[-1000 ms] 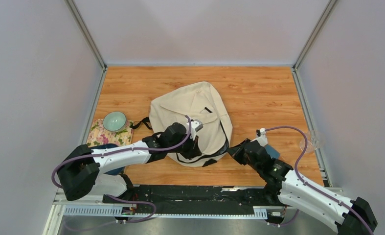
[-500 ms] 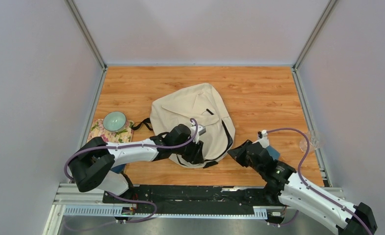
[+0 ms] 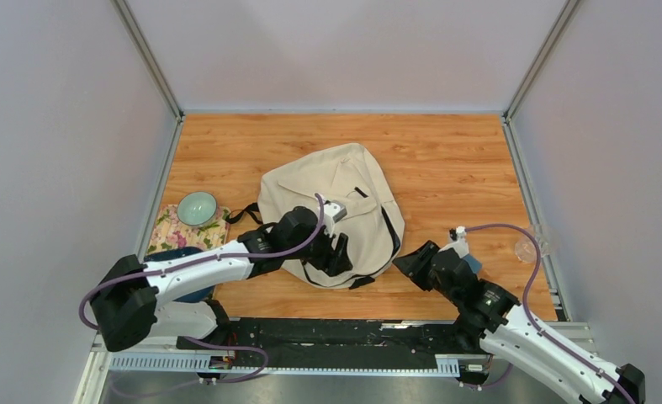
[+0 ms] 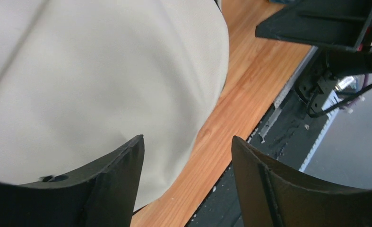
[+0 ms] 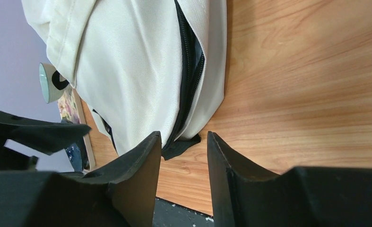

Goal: Pack the student bag
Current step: Zip the student bag at the center of the board.

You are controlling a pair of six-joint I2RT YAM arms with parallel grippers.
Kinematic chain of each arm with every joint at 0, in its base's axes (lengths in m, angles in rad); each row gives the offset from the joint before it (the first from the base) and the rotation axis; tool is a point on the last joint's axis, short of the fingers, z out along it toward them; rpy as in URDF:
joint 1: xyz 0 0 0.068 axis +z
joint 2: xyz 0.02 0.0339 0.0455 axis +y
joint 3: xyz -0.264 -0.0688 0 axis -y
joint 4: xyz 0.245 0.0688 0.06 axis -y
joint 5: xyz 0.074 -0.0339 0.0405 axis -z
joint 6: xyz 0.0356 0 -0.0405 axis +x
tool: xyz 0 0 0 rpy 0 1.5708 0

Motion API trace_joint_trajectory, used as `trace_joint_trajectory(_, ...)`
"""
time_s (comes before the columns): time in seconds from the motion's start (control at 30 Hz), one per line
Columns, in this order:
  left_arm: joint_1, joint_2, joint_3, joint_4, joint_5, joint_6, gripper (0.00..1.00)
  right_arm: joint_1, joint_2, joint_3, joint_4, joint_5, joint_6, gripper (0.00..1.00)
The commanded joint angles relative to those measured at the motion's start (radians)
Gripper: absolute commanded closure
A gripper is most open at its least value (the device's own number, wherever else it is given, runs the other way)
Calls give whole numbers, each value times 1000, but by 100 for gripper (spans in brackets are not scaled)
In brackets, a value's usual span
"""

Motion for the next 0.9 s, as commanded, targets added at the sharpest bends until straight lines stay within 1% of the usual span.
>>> trace_joint_trajectory(0.0, 1, -110, 17, -81, -227, 27, 22, -3, 46, 53, 63, -37, -32, 56)
trace_joint_trajectory(0.1, 12, -164, -14, -131, -354, 7, 17, 0, 101, 81, 97, -59, -57, 56)
trace_joint_trajectory(0.17, 30, -189, -38, -170, -405, -13, 15, 6, 133, 110, 109, -64, -77, 56)
trace_joint_trajectory(0.3, 73, -262, -75, -213, -485, -52, 6, 34, 160, 161, 111, -54, -118, 55)
trace_joint_trajectory(0.43, 124, -302, -84, -271, -507, -69, 6, 64, 170, 187, 163, -59, -150, 51)
trace_joint_trajectory(0.47, 140, -308, -86, -282, -513, -70, 6, 69, 178, 191, 172, -64, -157, 47)
trace_joint_trajectory(0.53, 153, -336, -92, -300, -525, -73, 6, 78, 208, 217, 184, -74, -180, 43)
trace_joint_trajectory(0.57, 168, -344, -103, -306, -530, -76, 6, 83, 222, 233, 184, -77, -190, 40)
trace_joint_trajectory(0.63, 183, -376, -118, -308, -534, -90, 6, 98, 268, 279, 174, -77, -219, 38)
trace_joint_trajectory(0.87, 291, -419, -178, -305, -461, -116, 6, 182, 406, 397, 167, -38, -252, 37)
